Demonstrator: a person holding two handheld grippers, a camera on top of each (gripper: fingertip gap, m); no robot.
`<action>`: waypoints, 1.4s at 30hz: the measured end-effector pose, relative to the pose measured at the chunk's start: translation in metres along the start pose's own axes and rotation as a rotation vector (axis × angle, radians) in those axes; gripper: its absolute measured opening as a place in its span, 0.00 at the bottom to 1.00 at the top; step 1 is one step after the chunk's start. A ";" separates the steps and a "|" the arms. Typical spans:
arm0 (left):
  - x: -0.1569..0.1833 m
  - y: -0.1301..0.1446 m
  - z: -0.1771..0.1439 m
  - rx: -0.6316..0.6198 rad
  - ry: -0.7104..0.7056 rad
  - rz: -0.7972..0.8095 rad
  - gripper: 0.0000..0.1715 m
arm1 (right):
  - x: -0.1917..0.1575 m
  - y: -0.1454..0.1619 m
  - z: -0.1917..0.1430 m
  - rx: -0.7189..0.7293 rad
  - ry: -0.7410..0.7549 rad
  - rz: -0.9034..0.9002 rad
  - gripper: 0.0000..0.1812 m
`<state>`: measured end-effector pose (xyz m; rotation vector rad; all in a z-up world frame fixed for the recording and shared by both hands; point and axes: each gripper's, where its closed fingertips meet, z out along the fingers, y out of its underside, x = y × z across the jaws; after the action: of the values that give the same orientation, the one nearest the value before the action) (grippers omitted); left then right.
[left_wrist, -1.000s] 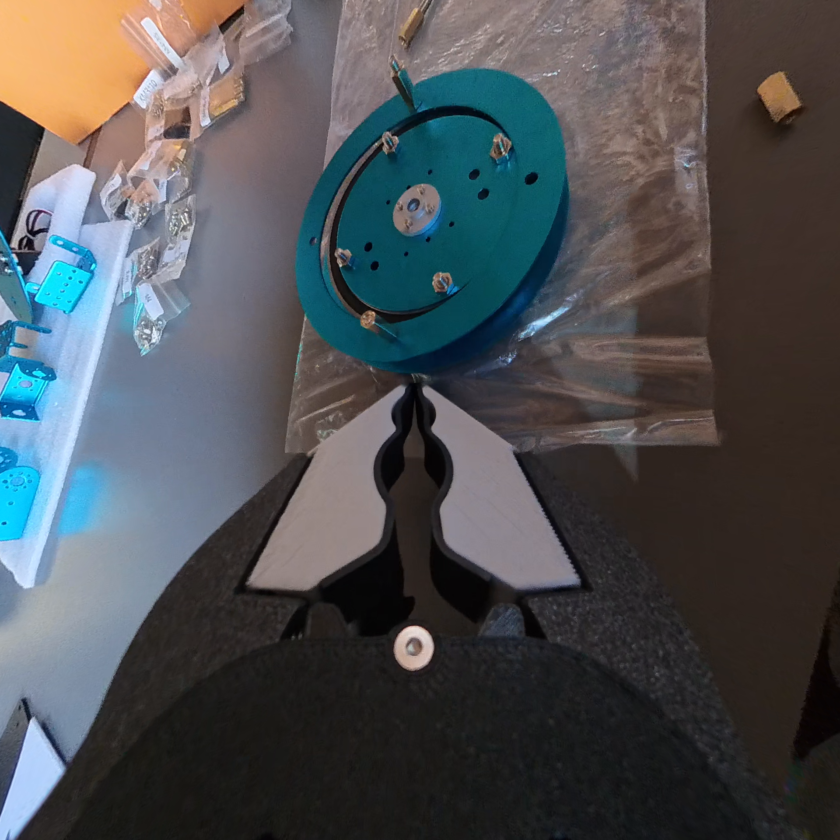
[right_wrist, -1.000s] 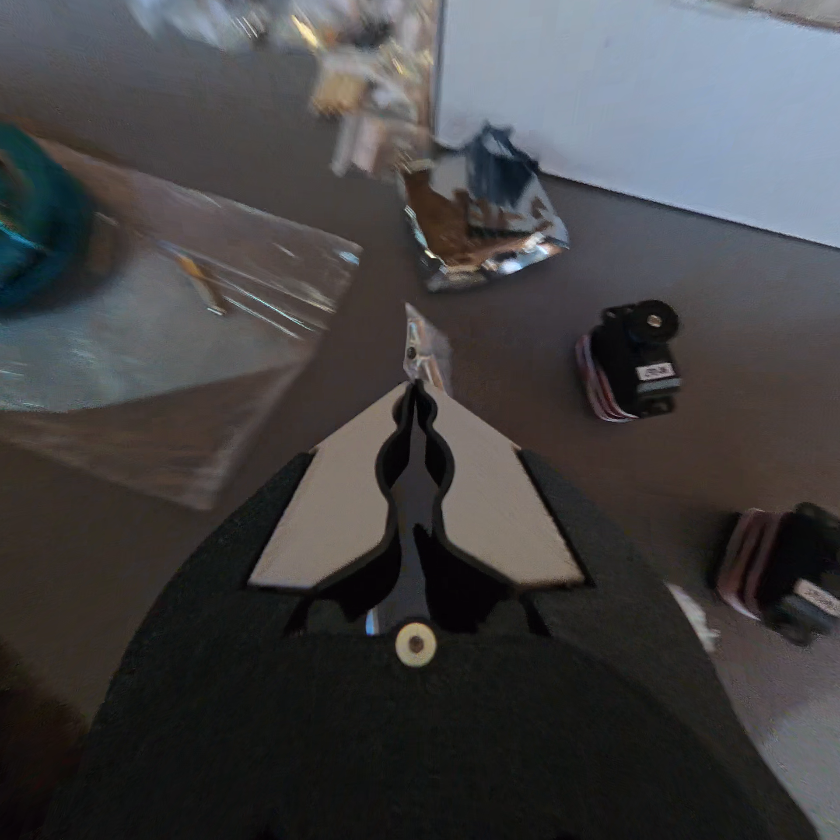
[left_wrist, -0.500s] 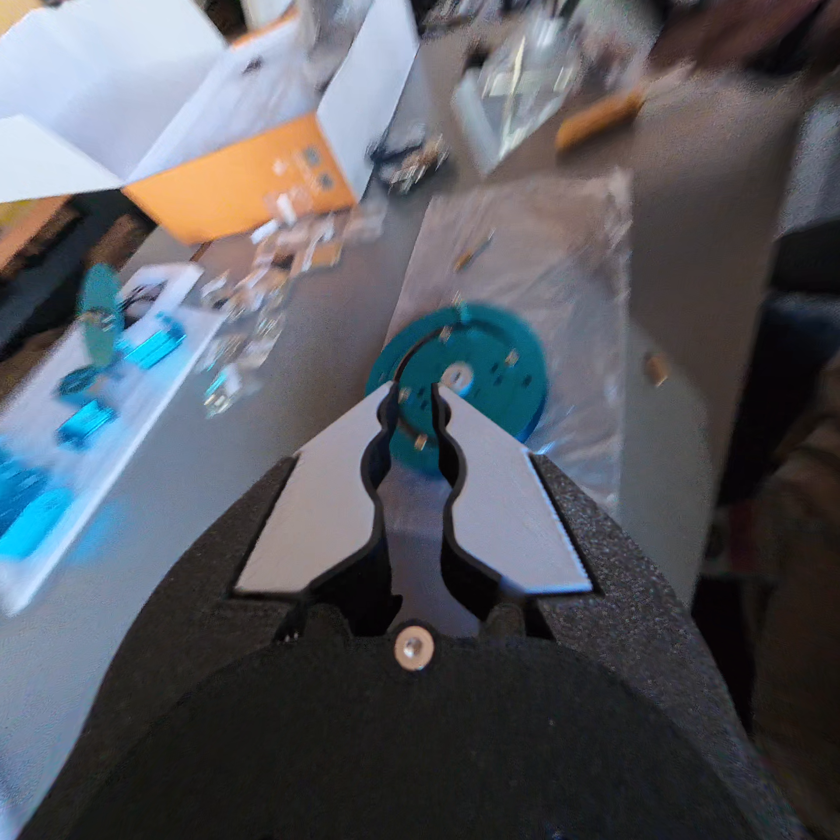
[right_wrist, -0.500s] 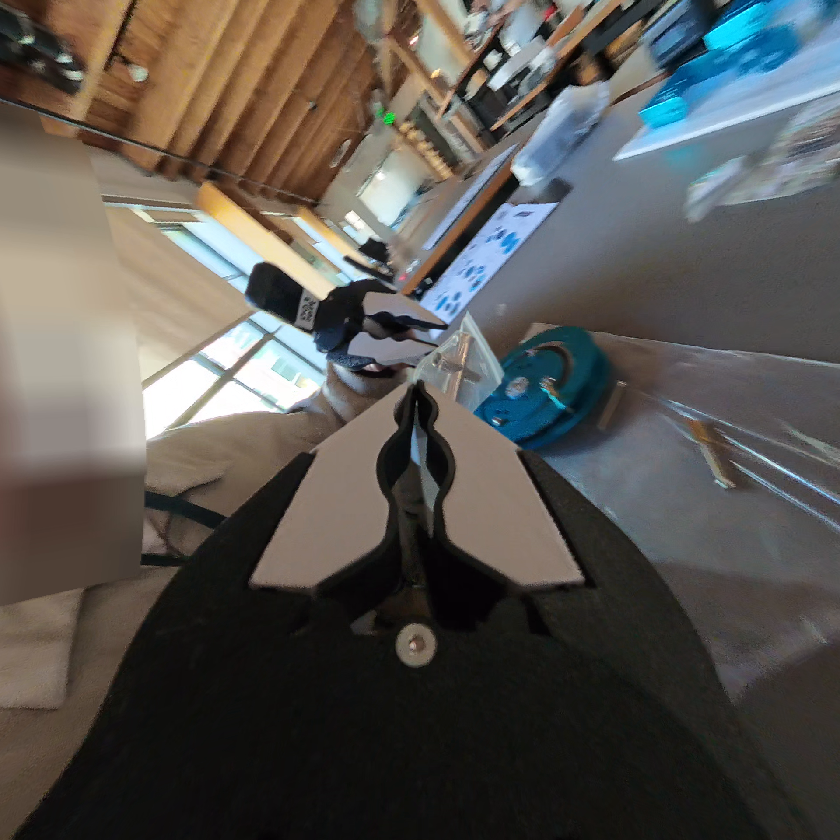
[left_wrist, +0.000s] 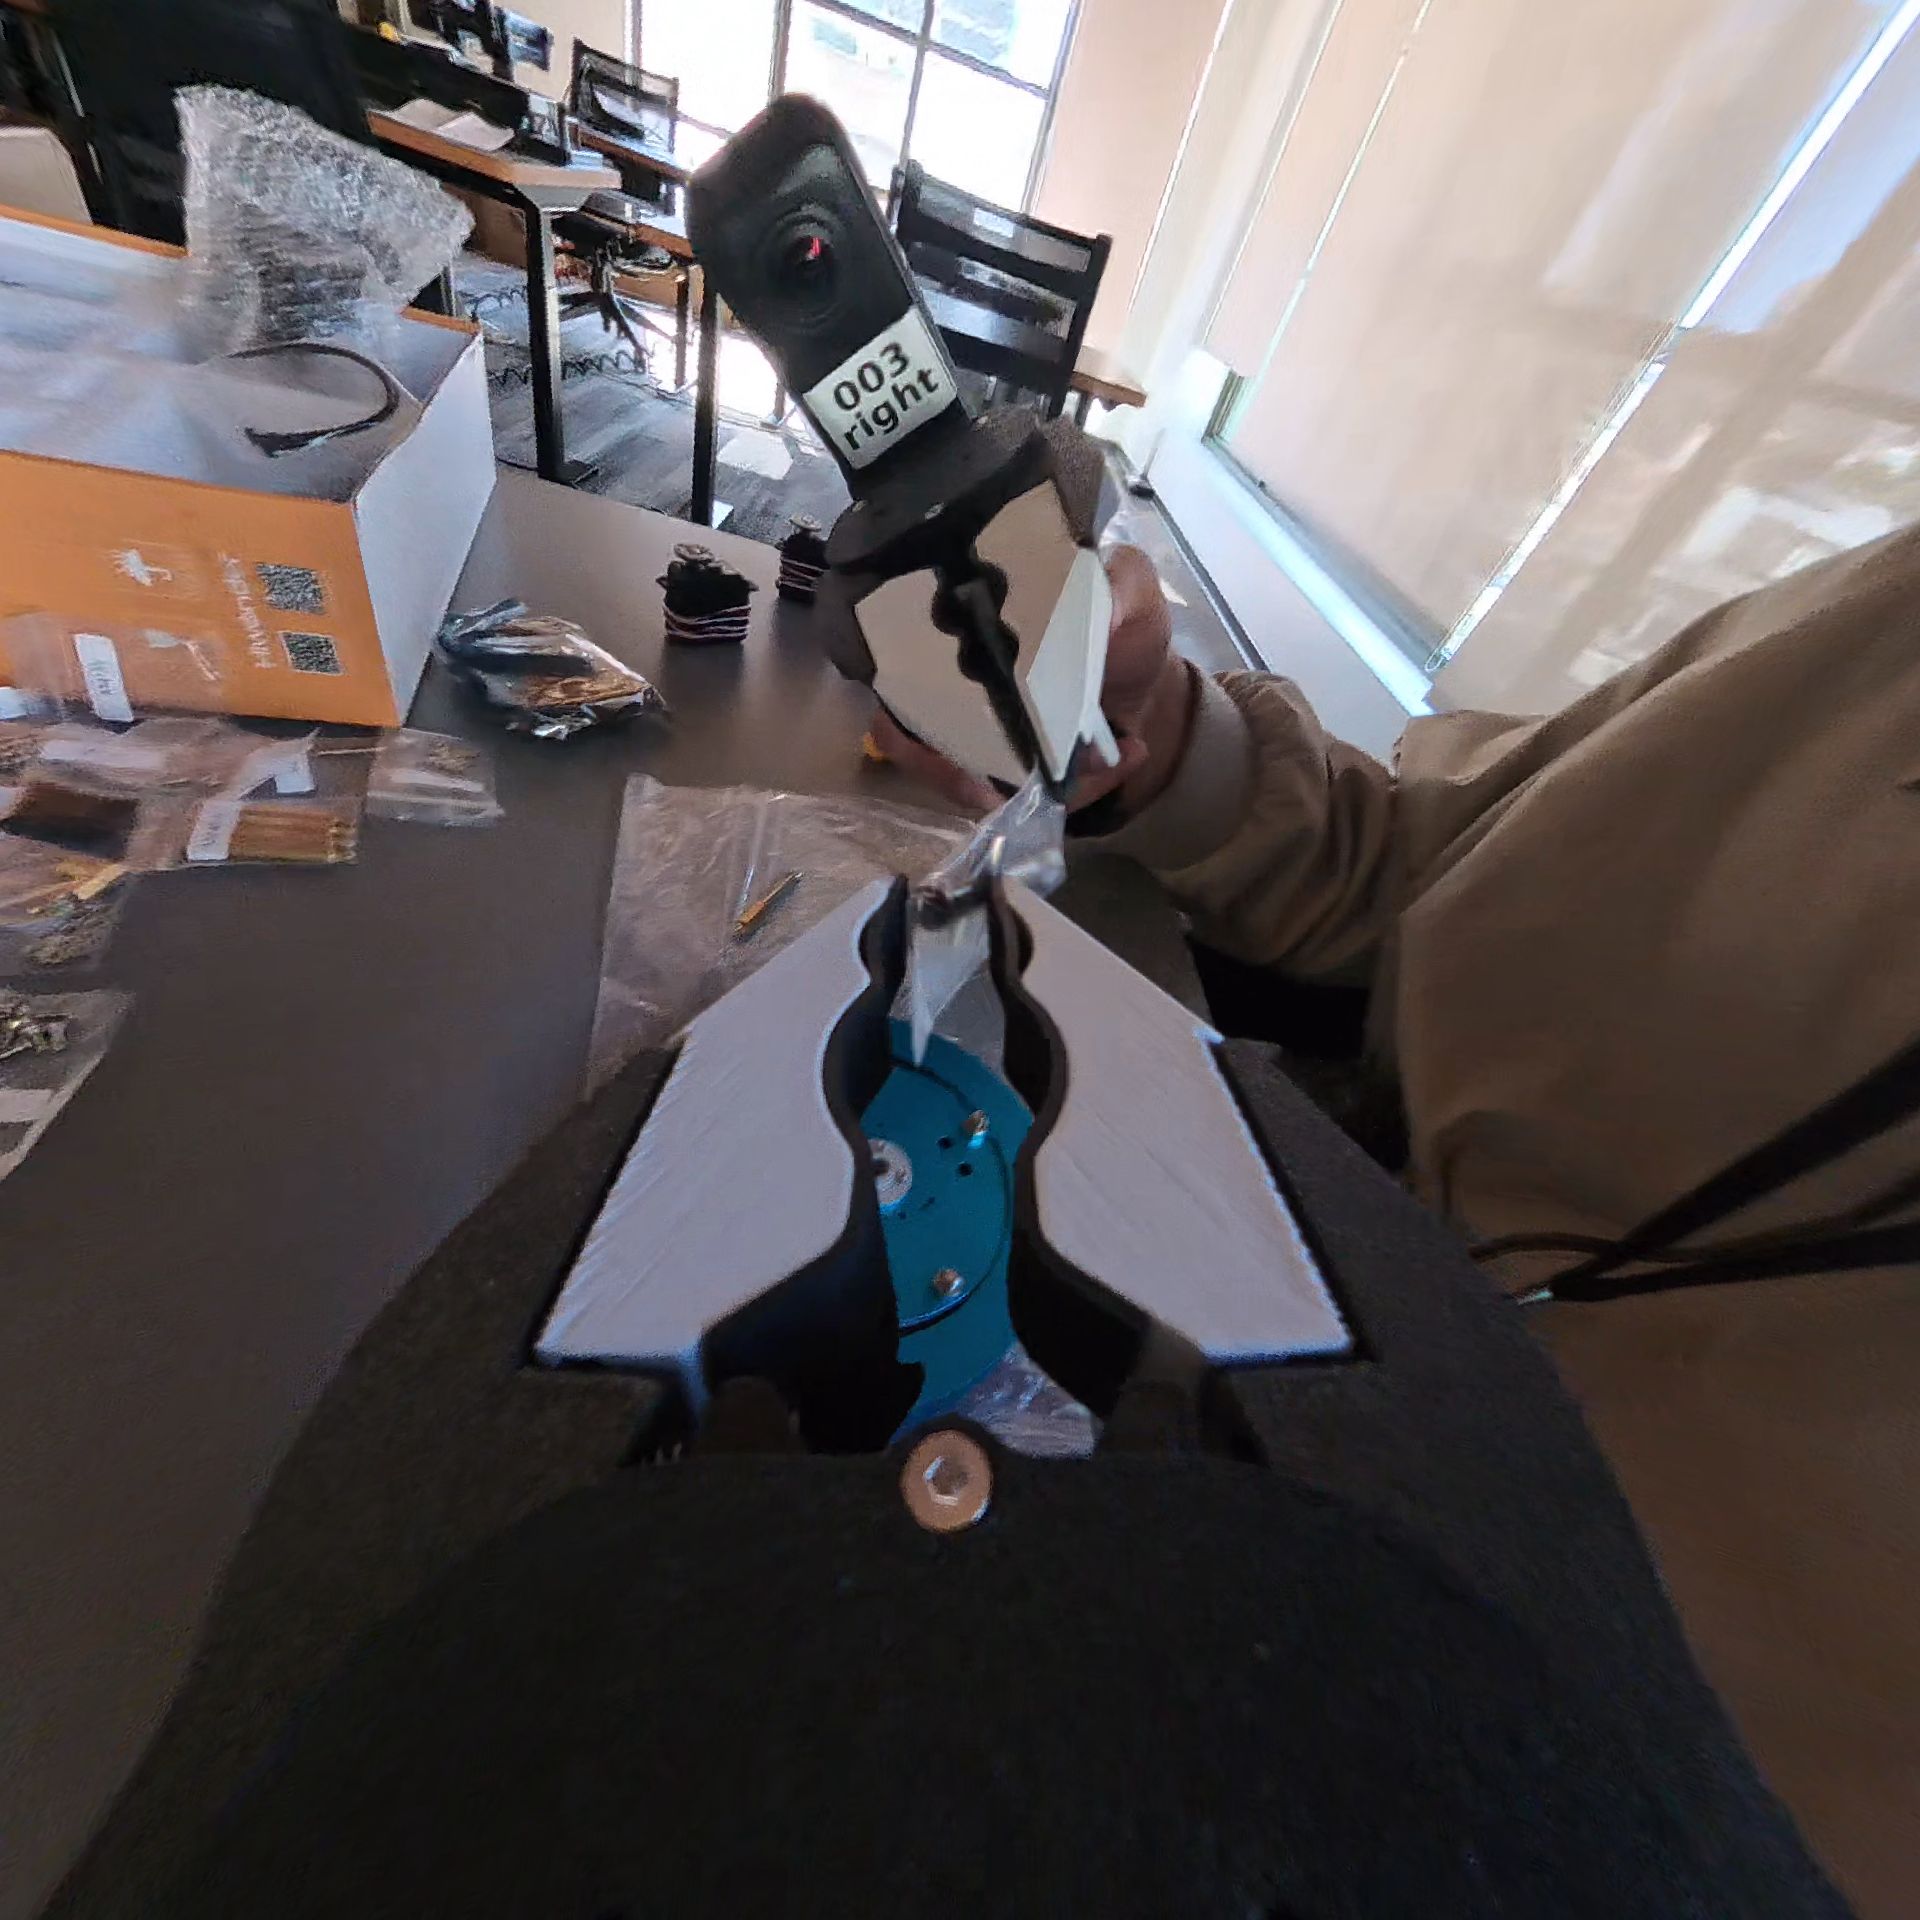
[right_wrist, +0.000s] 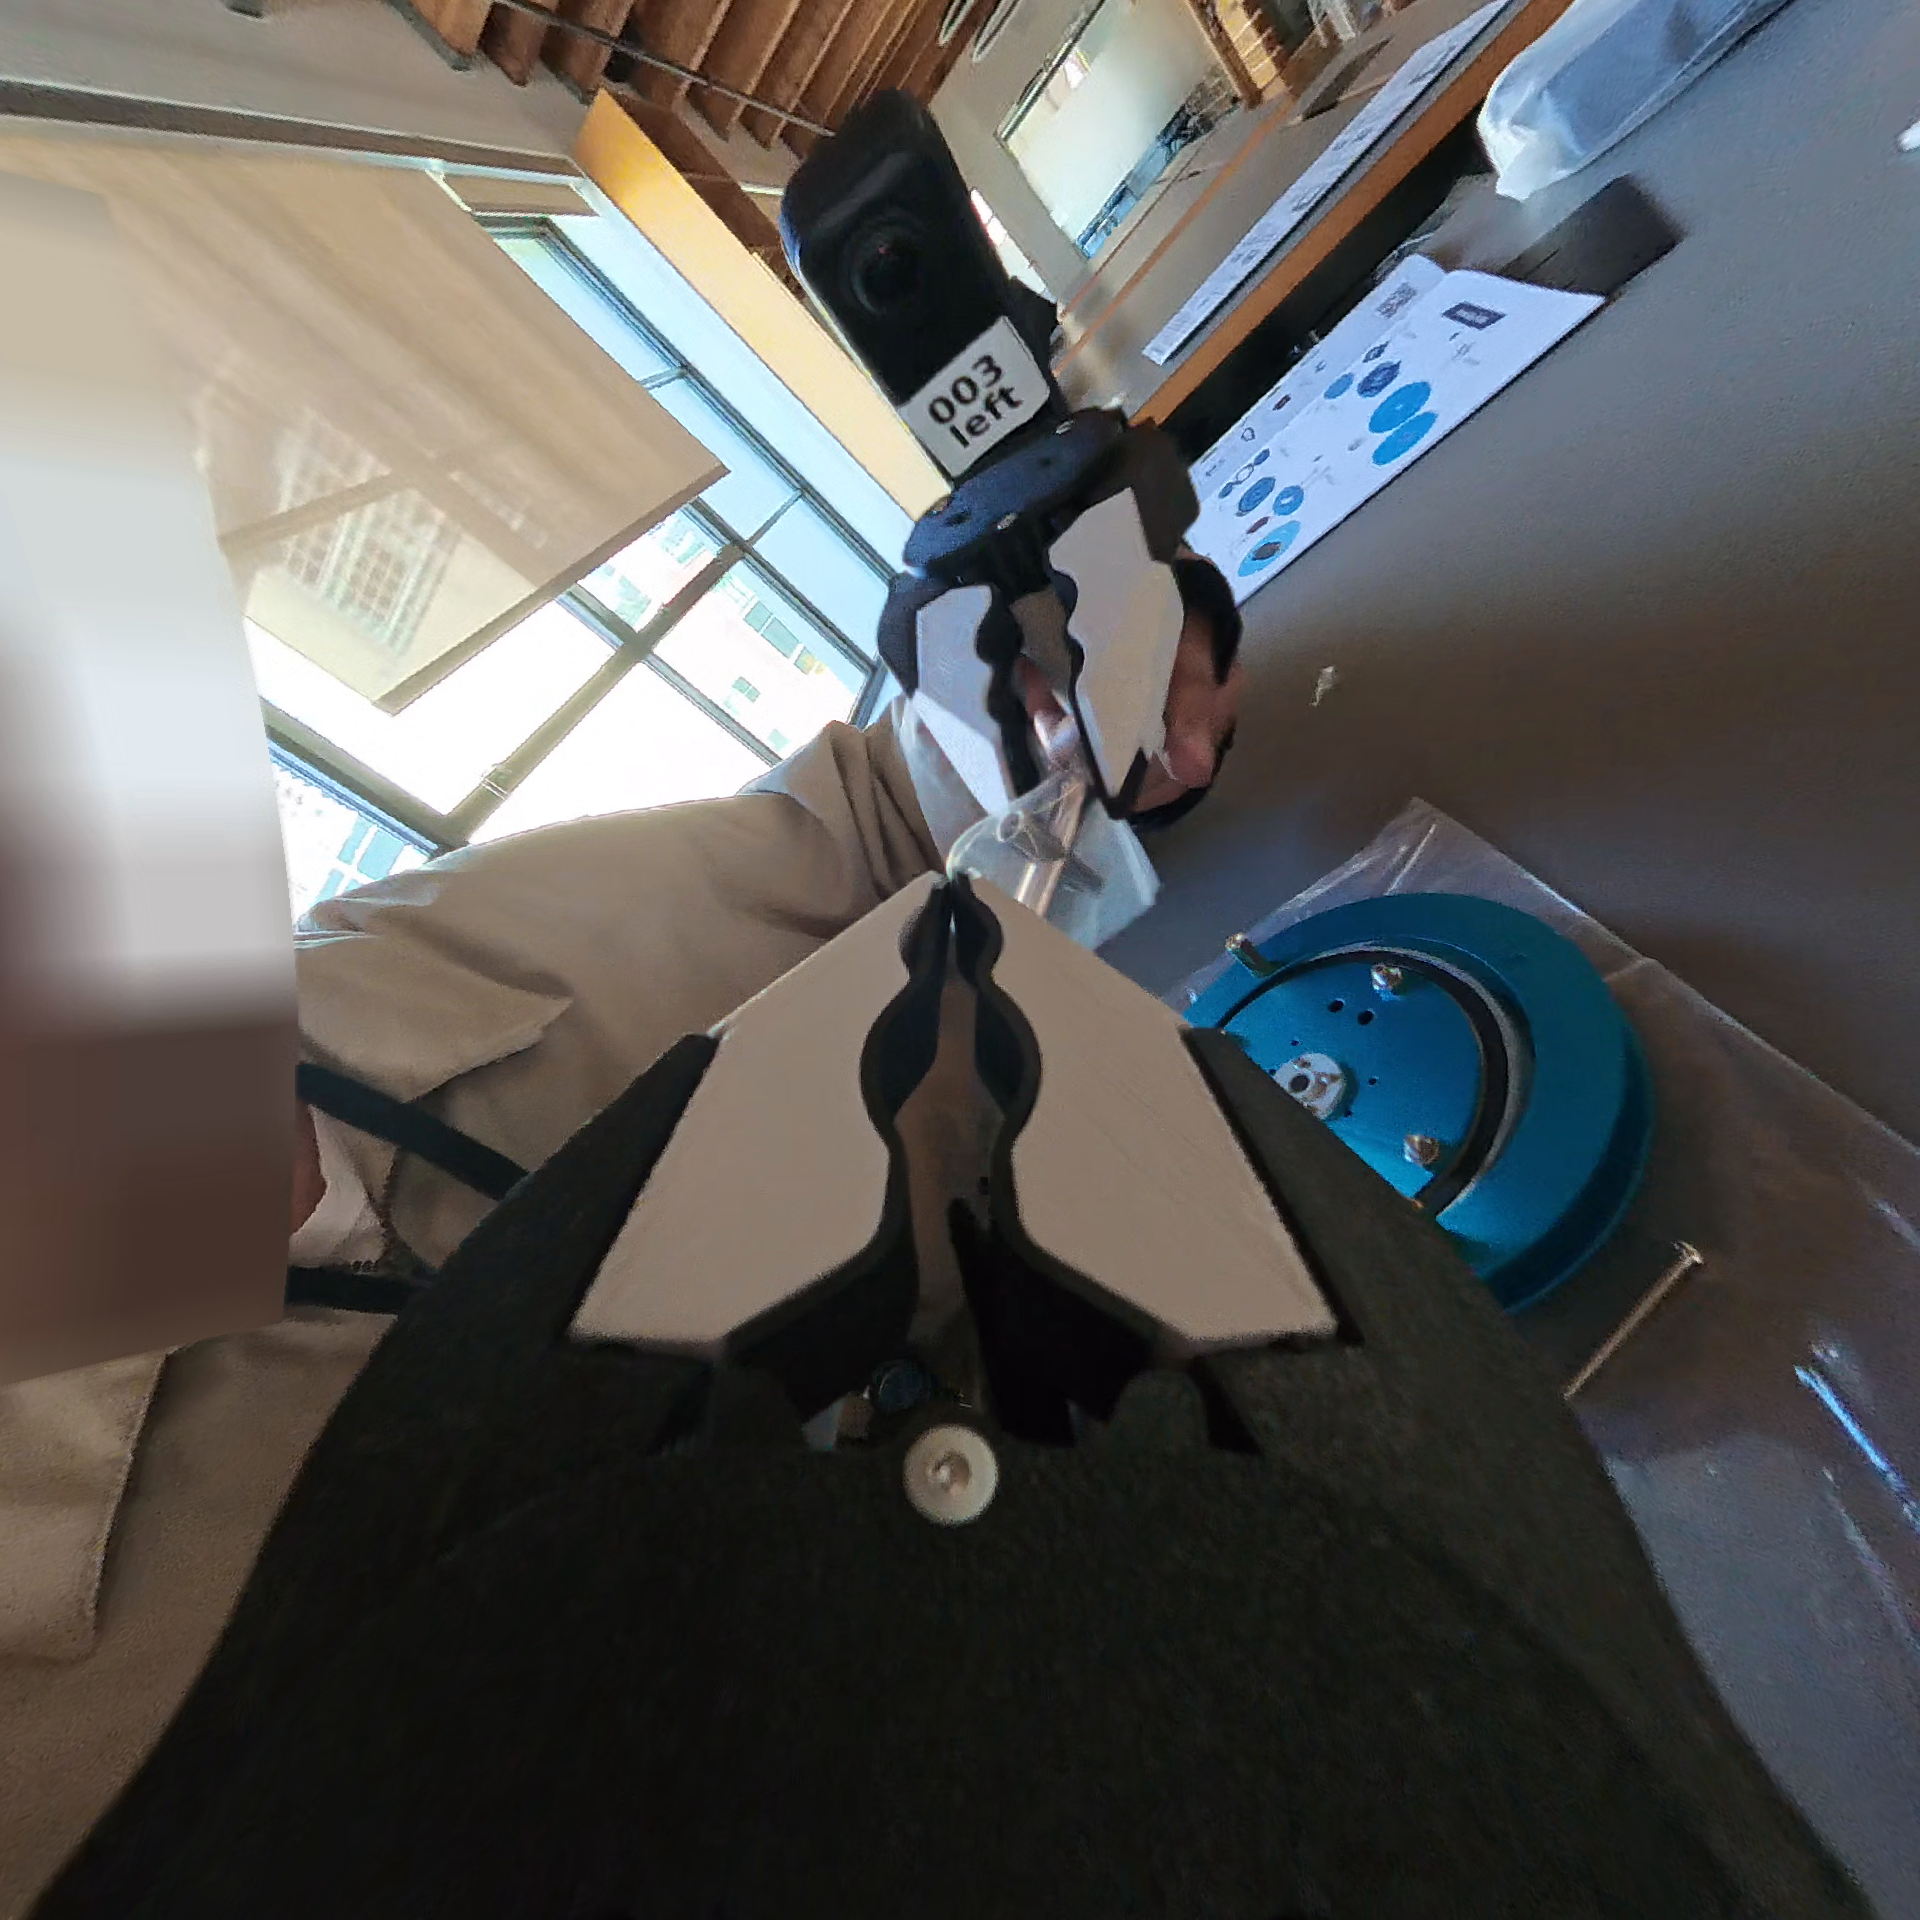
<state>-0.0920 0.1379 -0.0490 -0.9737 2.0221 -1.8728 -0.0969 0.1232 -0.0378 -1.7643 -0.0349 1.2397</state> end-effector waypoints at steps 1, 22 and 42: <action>-0.002 0.003 -0.001 0.008 0.003 0.001 0.07 | 0.003 0.000 0.002 0.001 0.001 0.002 0.00; -0.009 -0.030 -0.066 0.468 0.338 -0.342 0.04 | 0.027 -0.003 -0.019 0.146 0.308 -0.232 0.02; 0.015 0.008 -0.011 0.181 0.070 0.042 0.04 | 0.013 0.011 0.007 0.045 0.418 -0.670 0.10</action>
<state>-0.1122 0.1379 -0.0505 -0.8232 1.8541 -2.0520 -0.1012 0.1285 -0.0551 -1.7324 -0.3241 0.3829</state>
